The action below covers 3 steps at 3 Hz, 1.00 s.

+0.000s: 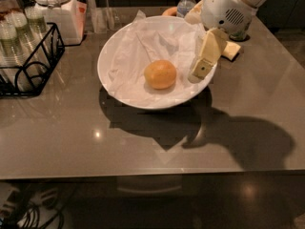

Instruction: Pick orange from white bowl

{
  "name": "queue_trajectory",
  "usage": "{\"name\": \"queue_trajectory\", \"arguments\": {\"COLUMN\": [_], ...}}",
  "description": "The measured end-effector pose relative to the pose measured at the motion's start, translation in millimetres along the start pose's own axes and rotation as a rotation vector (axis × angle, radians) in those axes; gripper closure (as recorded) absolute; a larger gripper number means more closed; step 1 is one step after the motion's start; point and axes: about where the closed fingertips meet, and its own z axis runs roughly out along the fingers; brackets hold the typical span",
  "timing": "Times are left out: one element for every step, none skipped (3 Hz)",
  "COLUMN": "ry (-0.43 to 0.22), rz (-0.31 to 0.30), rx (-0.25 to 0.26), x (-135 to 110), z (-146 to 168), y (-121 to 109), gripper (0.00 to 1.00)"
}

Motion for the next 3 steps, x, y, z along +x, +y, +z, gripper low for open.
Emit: {"name": "queue_trajectory", "arguments": {"ry": [-0.003,-0.019,-0.094], "rz": [0.001,0.01,0.003], "rx": [-0.004,0.008,-0.015], "x": [-0.1,0.0,-9.7], "z": [3.7,3.9,22.1], "y": [-1.9,-1.3,-3.2], "gripper": [0.0,0.0,0.0]}}
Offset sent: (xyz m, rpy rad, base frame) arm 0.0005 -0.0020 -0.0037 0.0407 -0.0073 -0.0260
